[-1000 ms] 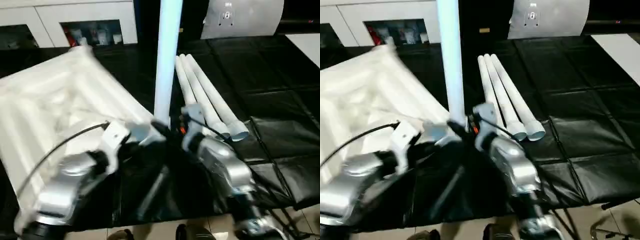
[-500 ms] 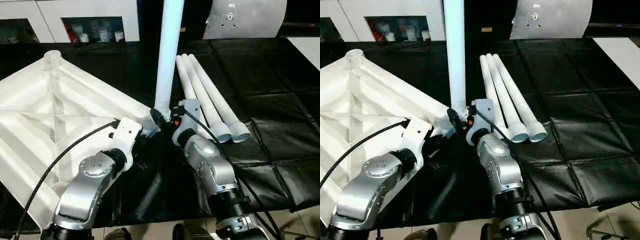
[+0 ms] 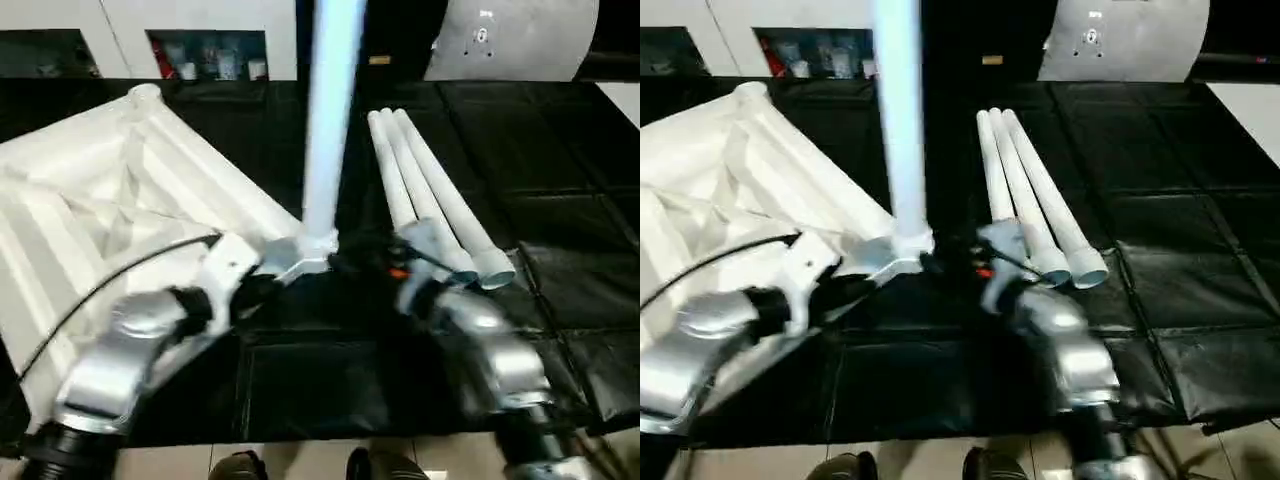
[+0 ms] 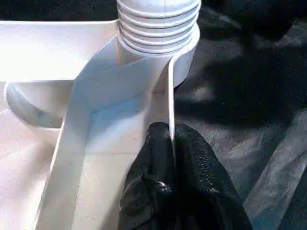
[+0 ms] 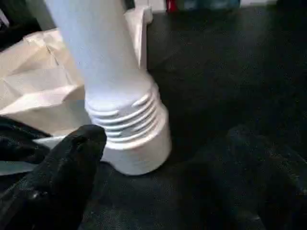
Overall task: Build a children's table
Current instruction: Rotate leg to tighten
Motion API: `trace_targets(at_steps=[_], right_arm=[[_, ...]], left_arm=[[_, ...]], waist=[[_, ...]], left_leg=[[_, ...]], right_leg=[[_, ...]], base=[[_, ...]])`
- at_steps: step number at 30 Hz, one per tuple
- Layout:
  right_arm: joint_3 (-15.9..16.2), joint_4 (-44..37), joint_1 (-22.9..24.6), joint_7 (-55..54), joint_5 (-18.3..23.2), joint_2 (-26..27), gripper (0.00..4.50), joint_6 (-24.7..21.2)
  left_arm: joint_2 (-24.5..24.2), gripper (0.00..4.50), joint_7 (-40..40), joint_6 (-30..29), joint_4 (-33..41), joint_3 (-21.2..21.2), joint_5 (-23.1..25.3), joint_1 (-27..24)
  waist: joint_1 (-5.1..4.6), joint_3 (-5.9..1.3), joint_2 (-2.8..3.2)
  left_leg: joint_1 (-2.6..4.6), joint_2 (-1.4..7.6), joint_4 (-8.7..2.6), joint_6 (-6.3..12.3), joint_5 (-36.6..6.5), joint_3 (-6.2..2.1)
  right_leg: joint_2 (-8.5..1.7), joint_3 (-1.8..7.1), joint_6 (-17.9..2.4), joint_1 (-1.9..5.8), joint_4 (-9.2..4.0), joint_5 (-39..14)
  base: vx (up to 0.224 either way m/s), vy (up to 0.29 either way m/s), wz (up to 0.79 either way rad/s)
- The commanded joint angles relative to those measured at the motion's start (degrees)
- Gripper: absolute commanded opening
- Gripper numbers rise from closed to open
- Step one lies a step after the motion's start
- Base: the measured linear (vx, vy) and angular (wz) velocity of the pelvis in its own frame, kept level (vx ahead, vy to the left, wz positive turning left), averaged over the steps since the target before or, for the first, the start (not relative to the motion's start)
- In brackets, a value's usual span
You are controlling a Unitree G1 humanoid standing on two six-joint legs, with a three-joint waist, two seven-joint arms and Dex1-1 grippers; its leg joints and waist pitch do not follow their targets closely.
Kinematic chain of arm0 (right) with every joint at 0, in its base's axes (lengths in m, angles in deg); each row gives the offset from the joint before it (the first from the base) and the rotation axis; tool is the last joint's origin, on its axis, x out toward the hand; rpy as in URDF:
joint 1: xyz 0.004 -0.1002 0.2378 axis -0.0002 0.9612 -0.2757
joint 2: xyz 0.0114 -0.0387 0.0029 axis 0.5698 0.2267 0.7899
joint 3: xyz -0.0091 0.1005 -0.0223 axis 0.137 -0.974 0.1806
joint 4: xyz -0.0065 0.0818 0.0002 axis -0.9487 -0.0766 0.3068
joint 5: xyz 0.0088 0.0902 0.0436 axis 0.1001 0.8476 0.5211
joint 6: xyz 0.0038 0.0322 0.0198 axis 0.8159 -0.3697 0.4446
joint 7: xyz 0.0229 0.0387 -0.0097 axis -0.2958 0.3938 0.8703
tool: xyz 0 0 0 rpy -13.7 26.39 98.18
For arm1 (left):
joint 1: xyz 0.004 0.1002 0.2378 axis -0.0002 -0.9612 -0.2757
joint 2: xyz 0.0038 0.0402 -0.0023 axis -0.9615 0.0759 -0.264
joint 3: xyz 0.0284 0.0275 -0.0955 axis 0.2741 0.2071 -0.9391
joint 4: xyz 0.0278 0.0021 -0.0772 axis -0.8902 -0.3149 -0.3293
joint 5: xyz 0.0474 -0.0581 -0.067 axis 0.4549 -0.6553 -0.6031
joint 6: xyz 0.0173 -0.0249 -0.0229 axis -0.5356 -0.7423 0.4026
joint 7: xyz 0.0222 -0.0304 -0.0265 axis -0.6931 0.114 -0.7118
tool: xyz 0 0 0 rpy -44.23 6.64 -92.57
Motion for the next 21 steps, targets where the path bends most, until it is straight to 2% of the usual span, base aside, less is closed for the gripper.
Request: trace_targets(at_steps=[1,6,7,9,13,14,18,21], right_arm=[[1.8,-3.0,0.1,5.6,1.3,-2.9,4.43,0.1],[4.1,-5.3,-1.1,15.7,1.4,-10.3,4.43,0.6],[4.7,-5.5,-1.6,18.1,1.5,-11.6,4.43,0.7],[6.0,-5.3,-2.7,21.6,1.4,-13.4,4.43,0.6],[7.7,-4.0,-4.0,24.3,-0.3,-15.0,4.43,1.8],[9.0,-3.3,-4.8,26.6,-1.0,-16.2,4.43,2.6],[12.4,-2.8,-5.9,33.3,-1.3,-18.7,4.43,3.3],[13.3,-2.5,-6.1,34.6,-1.6,-19.0,4.43,3.6]], left_arm=[[-2.2,0.00,5.5,2.7,-1.3,1.9,-1.2,0.9],[-8.8,0.00,18.5,12.1,-5.1,6.2,-1.2,1.8],[-10.5,0.00,21.0,13.4,-6.2,7.6,-0.7,2.2],[-12.5,0.00,24.8,15.7,-8.0,9.3,-0.1,3.0],[-13.6,0.00,28.0,18.3,-9.8,10.7,0.5,4.0],[-14.1,0.00,29.9,19.8,-11.0,11.6,0.8,4.7],[-14.9,0.00,32.9,23.8,-14.3,13.3,1.7,6.6],[-14.9,0.00,33.5,24.9,-15.4,13.6,1.9,7.2]], waist=[[0.24,-3.43,0.72],[0.83,-3.85,0.73],[1.14,-3.93,0.96],[1.43,-3.91,1.06],[1.73,-3.98,0.99],[1.81,-4.07,0.93],[1.88,-4.09,0.71],[1.92,-4.13,0.72]], left_leg=[[0.19,2.58,-3.08,5.33,-3.8,-0.91],[0.40,2.69,-2.73,6.69,-1.4,-0.83],[0.47,2.69,-2.67,7.11,-1.3,-0.87],[0.71,2.80,-2.69,7.23,-1.3,-0.85],[0.66,3.04,-2.76,5.85,-2.2,-0.82],[0.64,2.99,-2.70,5.61,-2.1,-0.83],[0.30,2.82,-2.58,5.98,-2.8,-0.84],[0.26,2.93,-2.55,5.86,-3.4,-0.88]], right_leg=[[-5.26,3.66,-12.7,3.68,-3.83,-1.0],[-5.13,3.65,-13.6,3.60,-3.21,3.4],[-5.12,3.57,-13.7,3.55,-3.11,3.7],[-5.10,3.47,-14.3,3.34,-3.01,3.9],[-5.49,3.55,-15.4,3.56,-2.90,3.0],[-5.48,3.52,-15.6,3.63,-2.76,3.6],[-5.62,3.48,-15.5,3.93,-2.80,2.9],[-5.74,3.44,-15.4,3.95,-2.85,1.5]], base=[[0.000,0.000,0.00],[0.000,0.000,0.00],[0.000,0.000,0.00],[0.000,0.000,0.00],[0.000,0.000,0.00],[0.000,0.000,0.00],[0.000,0.000,0.00],[0.000,0.000,0.00]])
